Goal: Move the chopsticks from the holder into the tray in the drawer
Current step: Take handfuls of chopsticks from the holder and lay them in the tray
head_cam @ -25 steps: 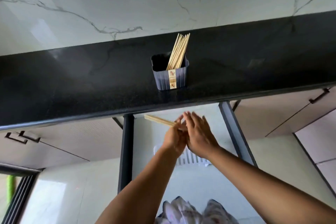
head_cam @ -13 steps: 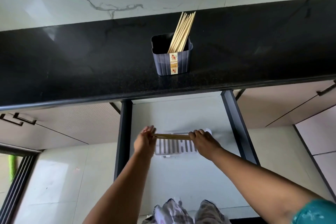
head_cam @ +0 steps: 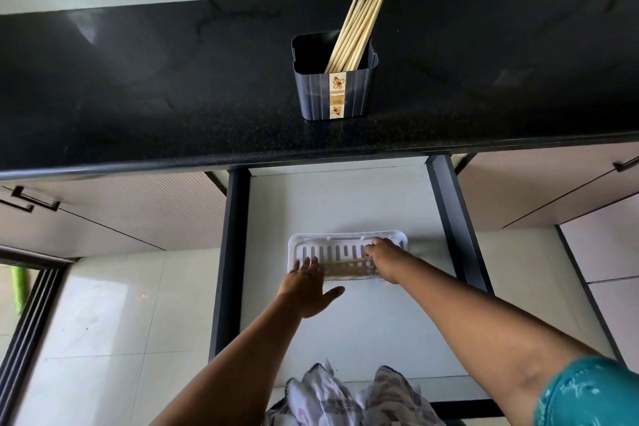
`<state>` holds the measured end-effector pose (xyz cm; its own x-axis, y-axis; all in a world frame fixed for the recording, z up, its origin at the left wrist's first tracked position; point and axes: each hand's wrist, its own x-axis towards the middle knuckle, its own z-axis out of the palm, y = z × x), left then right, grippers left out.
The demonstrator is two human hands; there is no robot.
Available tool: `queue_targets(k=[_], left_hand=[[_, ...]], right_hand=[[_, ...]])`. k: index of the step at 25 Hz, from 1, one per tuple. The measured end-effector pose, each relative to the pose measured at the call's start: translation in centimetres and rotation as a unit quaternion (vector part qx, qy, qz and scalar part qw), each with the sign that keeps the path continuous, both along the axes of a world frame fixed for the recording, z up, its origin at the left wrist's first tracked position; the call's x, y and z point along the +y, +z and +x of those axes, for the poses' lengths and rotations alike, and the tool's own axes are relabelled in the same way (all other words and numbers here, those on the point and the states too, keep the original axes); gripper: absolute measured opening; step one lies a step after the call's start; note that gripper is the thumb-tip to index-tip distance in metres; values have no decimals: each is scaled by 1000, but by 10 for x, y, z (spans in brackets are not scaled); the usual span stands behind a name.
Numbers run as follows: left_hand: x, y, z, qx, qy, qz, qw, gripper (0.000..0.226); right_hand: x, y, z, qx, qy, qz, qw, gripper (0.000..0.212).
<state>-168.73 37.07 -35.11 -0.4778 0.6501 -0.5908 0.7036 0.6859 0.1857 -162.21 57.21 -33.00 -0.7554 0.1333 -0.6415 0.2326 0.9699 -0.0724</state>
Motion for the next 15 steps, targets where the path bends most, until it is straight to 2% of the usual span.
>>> queue_targets(k=[2, 9, 15], left_hand=[[-1, -4, 0, 13, -10, -18, 1000, 84], [-7, -14, 3, 45, 22, 52, 997, 70], [3, -3, 4, 22, 36, 12, 999, 68]], right_hand=[[4, -1, 3, 6, -31, -16, 999, 39], [4, -6, 19, -24, -76, -61, 995, 29], [-4, 1, 23, 23, -77, -63, 995, 36]])
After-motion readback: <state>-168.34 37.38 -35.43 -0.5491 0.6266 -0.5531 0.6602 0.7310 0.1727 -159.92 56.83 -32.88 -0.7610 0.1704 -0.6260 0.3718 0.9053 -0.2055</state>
